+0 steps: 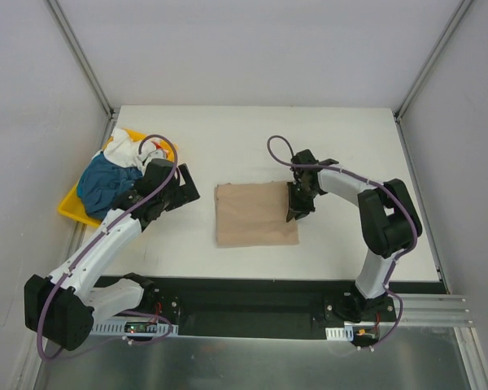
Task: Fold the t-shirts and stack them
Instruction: Put the neatly folded tshirt into the corner of the board with the right arm
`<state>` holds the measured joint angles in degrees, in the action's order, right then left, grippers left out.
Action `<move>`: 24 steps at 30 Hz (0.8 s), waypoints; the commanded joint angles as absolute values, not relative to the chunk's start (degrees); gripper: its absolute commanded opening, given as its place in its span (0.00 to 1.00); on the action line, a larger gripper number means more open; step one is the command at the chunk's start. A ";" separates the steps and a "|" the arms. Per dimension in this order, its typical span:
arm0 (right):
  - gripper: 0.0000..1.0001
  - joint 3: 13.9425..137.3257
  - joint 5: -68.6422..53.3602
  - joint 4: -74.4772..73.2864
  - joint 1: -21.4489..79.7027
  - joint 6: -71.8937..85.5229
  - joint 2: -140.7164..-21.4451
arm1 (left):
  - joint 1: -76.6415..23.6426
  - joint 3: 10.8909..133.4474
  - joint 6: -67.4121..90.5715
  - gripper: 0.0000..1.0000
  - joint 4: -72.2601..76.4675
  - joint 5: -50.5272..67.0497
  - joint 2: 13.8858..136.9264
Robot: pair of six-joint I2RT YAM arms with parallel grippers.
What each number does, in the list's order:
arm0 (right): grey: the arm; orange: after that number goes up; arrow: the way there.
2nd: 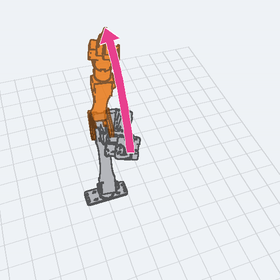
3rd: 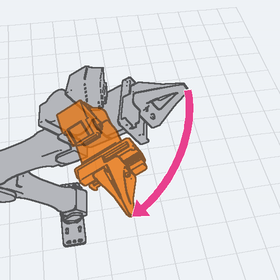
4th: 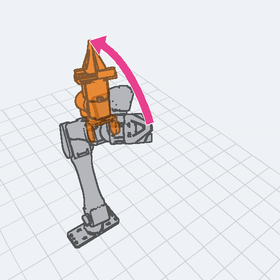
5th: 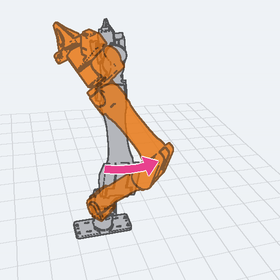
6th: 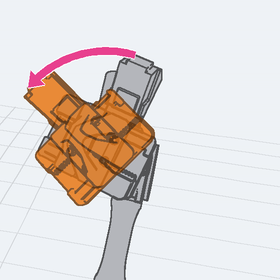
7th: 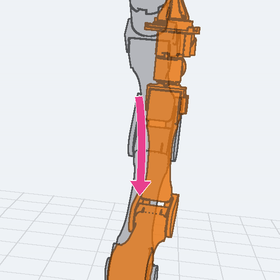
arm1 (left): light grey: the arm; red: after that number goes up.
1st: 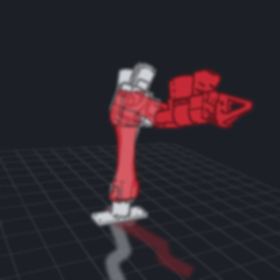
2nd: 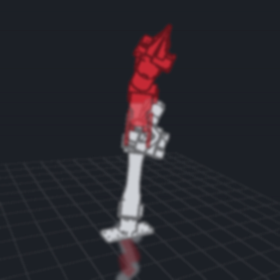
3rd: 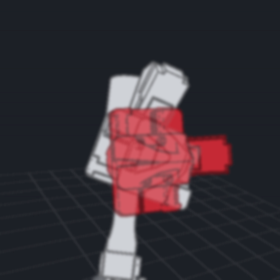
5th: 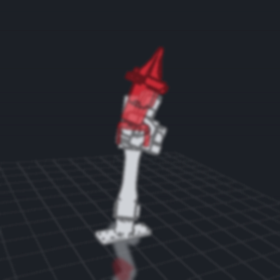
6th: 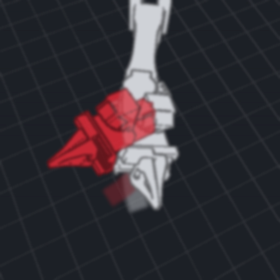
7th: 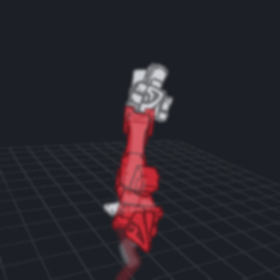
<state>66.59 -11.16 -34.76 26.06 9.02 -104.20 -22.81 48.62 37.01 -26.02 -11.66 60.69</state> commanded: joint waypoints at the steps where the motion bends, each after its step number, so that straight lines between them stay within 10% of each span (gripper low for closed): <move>1: 0.09 68.20 -7.03 -35.59 26.37 8.97 -104.94 | -22.59 51.50 36.47 0.99 -26.10 -13.71 61.08; 24: 0.01 97.54 4.74 -44.80 13.90 1.41 -120.92 | -21.89 53.00 36.21 0.99 -26.19 -15.38 61.00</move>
